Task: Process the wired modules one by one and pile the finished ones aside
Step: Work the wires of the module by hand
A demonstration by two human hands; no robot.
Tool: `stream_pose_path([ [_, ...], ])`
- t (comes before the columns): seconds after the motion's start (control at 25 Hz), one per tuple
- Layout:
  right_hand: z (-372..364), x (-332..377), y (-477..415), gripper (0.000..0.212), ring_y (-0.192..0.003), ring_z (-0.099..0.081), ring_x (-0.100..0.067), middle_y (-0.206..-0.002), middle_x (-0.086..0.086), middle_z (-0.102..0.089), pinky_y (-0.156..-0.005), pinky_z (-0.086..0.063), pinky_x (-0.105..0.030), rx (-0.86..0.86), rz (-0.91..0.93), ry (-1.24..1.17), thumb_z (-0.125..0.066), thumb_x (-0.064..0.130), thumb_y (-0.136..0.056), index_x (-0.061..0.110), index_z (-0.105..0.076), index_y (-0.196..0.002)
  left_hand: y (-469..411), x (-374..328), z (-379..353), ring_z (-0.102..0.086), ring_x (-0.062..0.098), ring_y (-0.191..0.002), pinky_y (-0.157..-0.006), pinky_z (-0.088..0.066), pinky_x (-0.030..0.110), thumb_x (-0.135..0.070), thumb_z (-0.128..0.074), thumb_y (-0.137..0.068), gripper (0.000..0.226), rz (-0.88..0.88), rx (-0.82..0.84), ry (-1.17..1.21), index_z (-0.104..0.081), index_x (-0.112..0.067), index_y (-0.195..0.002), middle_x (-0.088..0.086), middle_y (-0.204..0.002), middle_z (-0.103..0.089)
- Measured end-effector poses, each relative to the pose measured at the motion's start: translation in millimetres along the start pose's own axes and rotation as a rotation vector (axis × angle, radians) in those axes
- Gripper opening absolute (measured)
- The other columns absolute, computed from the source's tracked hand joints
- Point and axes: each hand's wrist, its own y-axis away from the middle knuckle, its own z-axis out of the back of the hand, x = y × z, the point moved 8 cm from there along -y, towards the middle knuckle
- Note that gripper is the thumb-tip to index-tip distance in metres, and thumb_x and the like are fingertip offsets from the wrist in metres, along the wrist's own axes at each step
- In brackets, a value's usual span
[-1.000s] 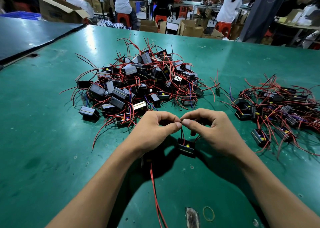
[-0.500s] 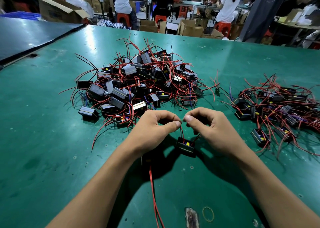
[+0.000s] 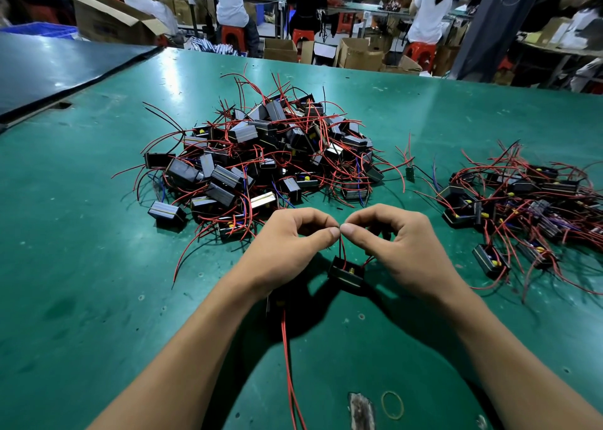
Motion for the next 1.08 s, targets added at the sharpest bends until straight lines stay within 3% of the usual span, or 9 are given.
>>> stream_pose_path([
  [0.4,-2,13,1,0.007,-0.068,-0.056,-0.004,-0.075,0.013,-0.065,-0.066,-0.04,-0.01,-0.017,0.15,0.133,-0.077,0.017,-0.087,0.022,-0.072,-0.085,0,-2,0,-0.059,0.001,-0.067,-0.068,-0.049,0.015,-0.017,-0.074,-0.086,0.002,0.0,-0.001,-0.05,-0.072,-0.017,-0.086,0.003,-0.083,-0.073],
  [0.6,-3,17,1,0.008,-0.071,-0.059,-0.005,-0.078,0.012,-0.065,-0.068,-0.04,-0.008,-0.021,0.217,0.175,-0.075,0.015,-0.088,0.021,-0.07,-0.087,0,-3,1,-0.063,-0.002,-0.07,-0.067,-0.046,0.009,-0.016,-0.076,-0.084,0.004,0.0,-0.018,-0.041,-0.072,-0.018,-0.085,-0.002,-0.082,-0.075],
  [1.08,-5,12,0,0.004,-0.074,-0.058,-0.005,-0.08,0.016,-0.061,-0.068,-0.04,-0.012,-0.021,0.246,0.232,-0.068,0.029,-0.091,0.03,-0.065,-0.089,0,-3,4,-0.064,0.001,-0.079,-0.065,-0.043,0.007,-0.016,-0.081,-0.079,0.015,-0.022,-0.029,-0.016,-0.071,-0.024,-0.087,-0.002,-0.085,-0.073],
])
